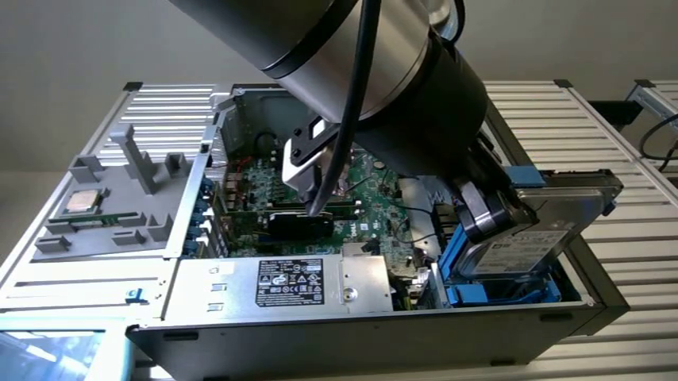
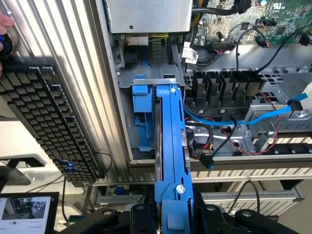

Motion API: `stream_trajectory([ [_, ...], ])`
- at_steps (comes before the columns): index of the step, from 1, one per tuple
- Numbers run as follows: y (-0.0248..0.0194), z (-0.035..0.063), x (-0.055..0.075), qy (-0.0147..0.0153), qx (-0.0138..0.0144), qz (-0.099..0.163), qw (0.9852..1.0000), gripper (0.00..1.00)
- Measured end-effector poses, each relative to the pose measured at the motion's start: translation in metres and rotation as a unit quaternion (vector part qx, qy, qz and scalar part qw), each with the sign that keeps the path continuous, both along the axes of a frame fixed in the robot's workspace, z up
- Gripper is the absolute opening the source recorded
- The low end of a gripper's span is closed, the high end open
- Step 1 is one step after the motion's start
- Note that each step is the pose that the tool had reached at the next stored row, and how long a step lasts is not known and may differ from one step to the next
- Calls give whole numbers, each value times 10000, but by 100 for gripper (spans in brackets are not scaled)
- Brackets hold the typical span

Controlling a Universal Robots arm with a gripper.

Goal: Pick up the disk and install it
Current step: 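Insert the disk into the insertion slot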

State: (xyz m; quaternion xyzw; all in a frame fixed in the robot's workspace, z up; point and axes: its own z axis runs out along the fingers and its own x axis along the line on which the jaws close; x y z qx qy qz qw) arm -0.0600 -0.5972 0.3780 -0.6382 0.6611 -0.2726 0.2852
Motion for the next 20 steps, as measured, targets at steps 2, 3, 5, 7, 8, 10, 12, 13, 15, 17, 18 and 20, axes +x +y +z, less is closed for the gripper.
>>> stream_trajectory([
  [2,0,-2,0,-4,-1,0,10000,38],
  [3,0,-3,0,-7,0,0,10000,38],
  [5,2,-5,0,-14,1,0,10000,38],
  [7,3,-7,0,-25,1,0,10000,38],
  [8,3,-7,0,-32,0,0,10000,38],
  [10,3,-10,0,-54,2,0,10000,38],
  [12,3,-14,-1,-79,3,0,10000,38],
  [13,3,-14,-3,-89,3,0,10000,38],
  [15,3,-16,-8,-112,4,0,9999,38],
  [17,3,-23,-15,-135,6,0,9999,38],
  [18,3,-27,-18,-148,6,0,9999,38],
  [20,2,-38,-23,-177,6,0,9998,38],
])
